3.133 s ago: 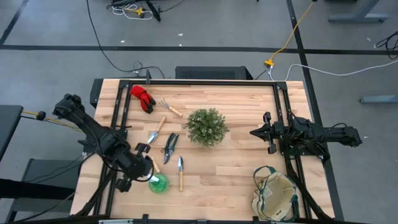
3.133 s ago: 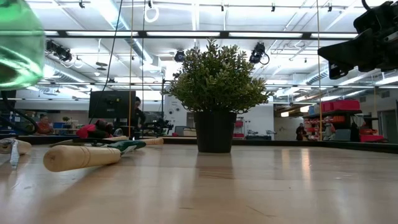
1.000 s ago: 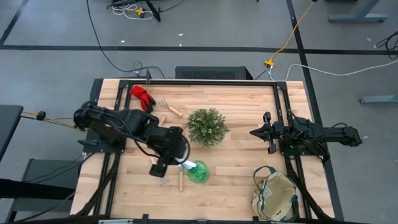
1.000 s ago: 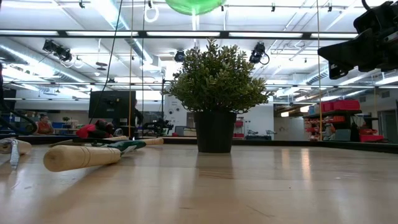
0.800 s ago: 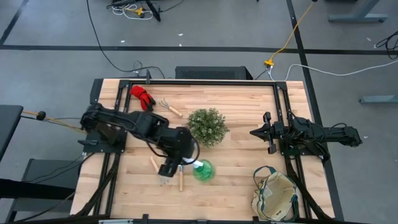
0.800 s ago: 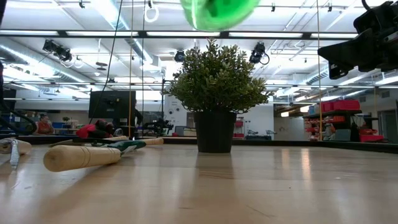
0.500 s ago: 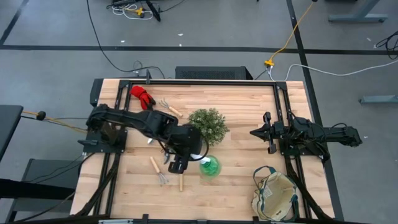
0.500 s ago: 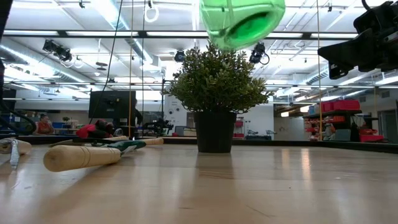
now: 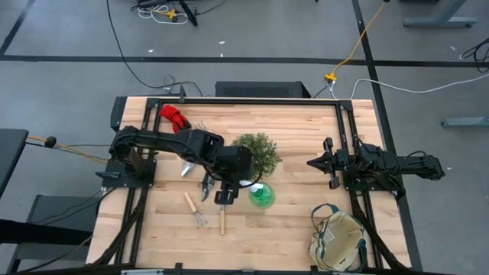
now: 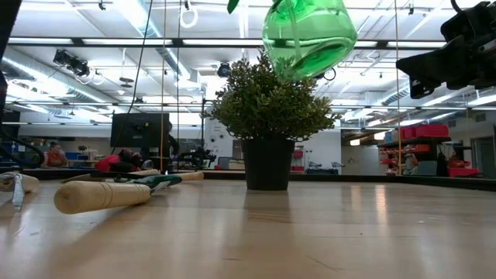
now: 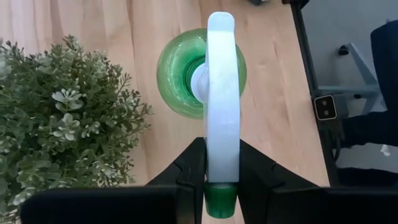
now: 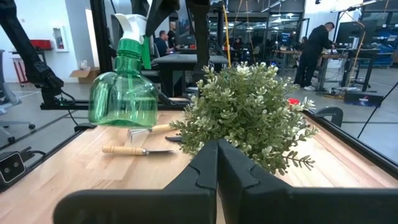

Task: Pick & Place Garden tools in Gardening bag
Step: Put the green spray bottle into the white gardening bag

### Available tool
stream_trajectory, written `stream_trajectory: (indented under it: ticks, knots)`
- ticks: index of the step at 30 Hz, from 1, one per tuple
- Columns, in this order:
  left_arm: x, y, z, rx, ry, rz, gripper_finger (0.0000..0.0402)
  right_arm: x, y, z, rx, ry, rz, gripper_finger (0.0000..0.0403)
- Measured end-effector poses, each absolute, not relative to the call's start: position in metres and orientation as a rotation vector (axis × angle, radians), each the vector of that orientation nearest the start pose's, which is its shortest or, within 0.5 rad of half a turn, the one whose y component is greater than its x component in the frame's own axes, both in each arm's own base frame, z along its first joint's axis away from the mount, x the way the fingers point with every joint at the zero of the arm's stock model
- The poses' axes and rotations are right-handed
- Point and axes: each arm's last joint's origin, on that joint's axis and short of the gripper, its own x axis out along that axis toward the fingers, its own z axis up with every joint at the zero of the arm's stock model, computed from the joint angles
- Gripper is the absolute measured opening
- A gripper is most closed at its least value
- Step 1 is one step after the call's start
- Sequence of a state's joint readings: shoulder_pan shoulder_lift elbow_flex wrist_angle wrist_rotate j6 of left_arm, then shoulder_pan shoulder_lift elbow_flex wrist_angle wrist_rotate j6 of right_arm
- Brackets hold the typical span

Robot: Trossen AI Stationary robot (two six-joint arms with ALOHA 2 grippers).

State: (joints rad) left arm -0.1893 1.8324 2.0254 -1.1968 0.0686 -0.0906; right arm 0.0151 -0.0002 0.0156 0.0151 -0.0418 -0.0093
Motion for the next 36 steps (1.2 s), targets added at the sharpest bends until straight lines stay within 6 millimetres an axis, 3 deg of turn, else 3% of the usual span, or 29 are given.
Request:
stream_trajectory:
  ticks: [17, 36]
  knots:
    - [0.3663, -0.0719, 0.3857, -0.188, 0.981, -0.147, 0.0071, 0.0966, 0.0027, 0.1702, -0.010, -0.031, 0.057, 0.0010]
    - [0.3685, -0.0723, 0.3875, -0.224, 0.955, -0.133, 0.0071, 0.0966, -0.0004, 0.1708, -0.009, -0.036, -0.049, 0.0010]
